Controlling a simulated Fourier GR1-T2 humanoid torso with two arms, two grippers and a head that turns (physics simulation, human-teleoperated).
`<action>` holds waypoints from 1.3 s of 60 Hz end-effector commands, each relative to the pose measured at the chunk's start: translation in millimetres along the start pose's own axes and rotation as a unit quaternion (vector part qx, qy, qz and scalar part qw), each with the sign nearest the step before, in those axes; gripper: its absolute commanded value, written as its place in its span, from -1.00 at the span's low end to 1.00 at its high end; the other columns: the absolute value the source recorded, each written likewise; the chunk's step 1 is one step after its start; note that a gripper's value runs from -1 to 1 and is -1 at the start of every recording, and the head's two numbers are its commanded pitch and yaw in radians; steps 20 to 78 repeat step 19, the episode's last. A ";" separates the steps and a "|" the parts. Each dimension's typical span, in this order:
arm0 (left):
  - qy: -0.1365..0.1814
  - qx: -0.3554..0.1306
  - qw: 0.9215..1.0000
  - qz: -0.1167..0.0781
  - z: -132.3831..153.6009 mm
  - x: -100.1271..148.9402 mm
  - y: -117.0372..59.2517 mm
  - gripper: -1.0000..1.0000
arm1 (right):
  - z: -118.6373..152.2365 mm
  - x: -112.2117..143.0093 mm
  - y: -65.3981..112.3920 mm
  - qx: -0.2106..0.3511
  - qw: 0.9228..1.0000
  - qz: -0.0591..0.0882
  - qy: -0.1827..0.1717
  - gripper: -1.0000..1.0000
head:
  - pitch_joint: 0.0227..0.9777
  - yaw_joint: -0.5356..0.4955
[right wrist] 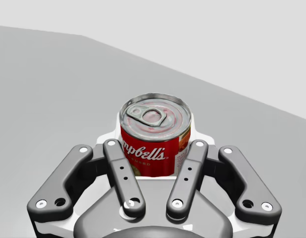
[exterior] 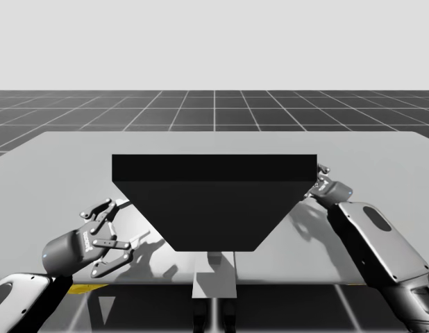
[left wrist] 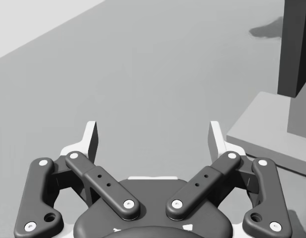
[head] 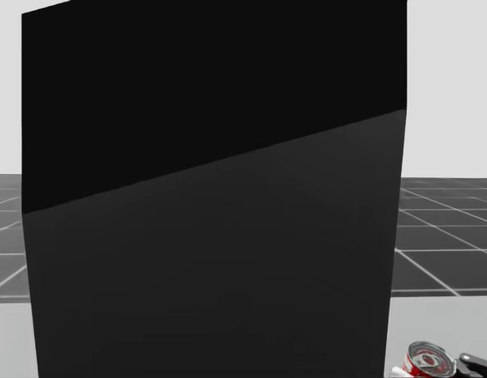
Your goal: Reach around the screen and pick up the object behind it.
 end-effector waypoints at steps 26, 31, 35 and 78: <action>-0.002 0.001 1.000 -0.003 -1.0 2.4 0.1 -1.00 | -8.3 141.9 -23.2 -0.085 0.983 0.082 -0.138 1.00 | -0.67 -0.06; -0.002 0.001 1.000 -0.003 -1.0 2.4 0.1 -1.00 | -8.3 141.9 -23.2 -0.085 0.983 0.082 -0.138 1.00 | -0.67 -0.06; -0.002 0.001 1.000 -0.003 -1.0 2.4 0.1 -1.00 | -8.3 141.9 -23.2 -0.085 0.983 0.082 -0.138 1.00 | -0.67 -0.06; -0.002 0.001 1.000 -0.003 -1.0 2.4 0.1 -1.00 | -8.3 141.9 -23.2 -0.085 0.983 0.082 -0.138 1.00 | -0.67 -0.06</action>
